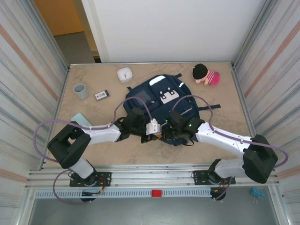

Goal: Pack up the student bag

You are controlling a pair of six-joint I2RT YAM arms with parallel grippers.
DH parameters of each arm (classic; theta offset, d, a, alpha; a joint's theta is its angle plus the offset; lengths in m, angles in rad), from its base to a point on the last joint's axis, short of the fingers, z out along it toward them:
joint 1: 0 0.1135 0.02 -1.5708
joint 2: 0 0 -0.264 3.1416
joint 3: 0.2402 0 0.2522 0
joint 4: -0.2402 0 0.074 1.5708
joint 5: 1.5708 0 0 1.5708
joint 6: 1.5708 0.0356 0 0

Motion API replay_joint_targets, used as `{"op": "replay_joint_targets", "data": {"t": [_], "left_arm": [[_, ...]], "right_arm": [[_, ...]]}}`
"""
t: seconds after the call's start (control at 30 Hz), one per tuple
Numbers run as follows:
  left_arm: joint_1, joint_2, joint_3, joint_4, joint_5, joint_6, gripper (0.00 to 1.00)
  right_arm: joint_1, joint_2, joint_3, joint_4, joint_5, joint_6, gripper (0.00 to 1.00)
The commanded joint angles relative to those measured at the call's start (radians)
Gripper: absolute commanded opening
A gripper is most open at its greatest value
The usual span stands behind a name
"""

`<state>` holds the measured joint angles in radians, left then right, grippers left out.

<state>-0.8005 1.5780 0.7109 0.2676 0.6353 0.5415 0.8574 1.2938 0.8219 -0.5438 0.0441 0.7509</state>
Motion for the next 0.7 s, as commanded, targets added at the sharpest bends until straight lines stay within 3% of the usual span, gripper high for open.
{"op": "replay_joint_targets", "data": {"t": [0.0, 0.27, 0.43, 0.67], "left_arm": [[0.0, -0.071, -0.001, 0.041, 0.049, 0.0, 0.0], [0.002, -0.075, -0.004, 0.027, 0.034, 0.009, 0.0], [0.009, -0.088, -0.016, 0.017, 0.029, 0.014, 0.0], [0.021, -0.116, -0.031, -0.014, 0.01, 0.031, 0.0]], "right_arm": [[-0.02, 0.003, 0.01, -0.11, 0.102, 0.014, 0.09], [-0.062, -0.041, -0.002, -0.168, 0.119, 0.024, 0.09], [-0.154, -0.096, -0.036, -0.224, 0.115, -0.018, 0.09], [-0.313, -0.134, -0.082, -0.203, -0.06, -0.163, 0.12]]}}
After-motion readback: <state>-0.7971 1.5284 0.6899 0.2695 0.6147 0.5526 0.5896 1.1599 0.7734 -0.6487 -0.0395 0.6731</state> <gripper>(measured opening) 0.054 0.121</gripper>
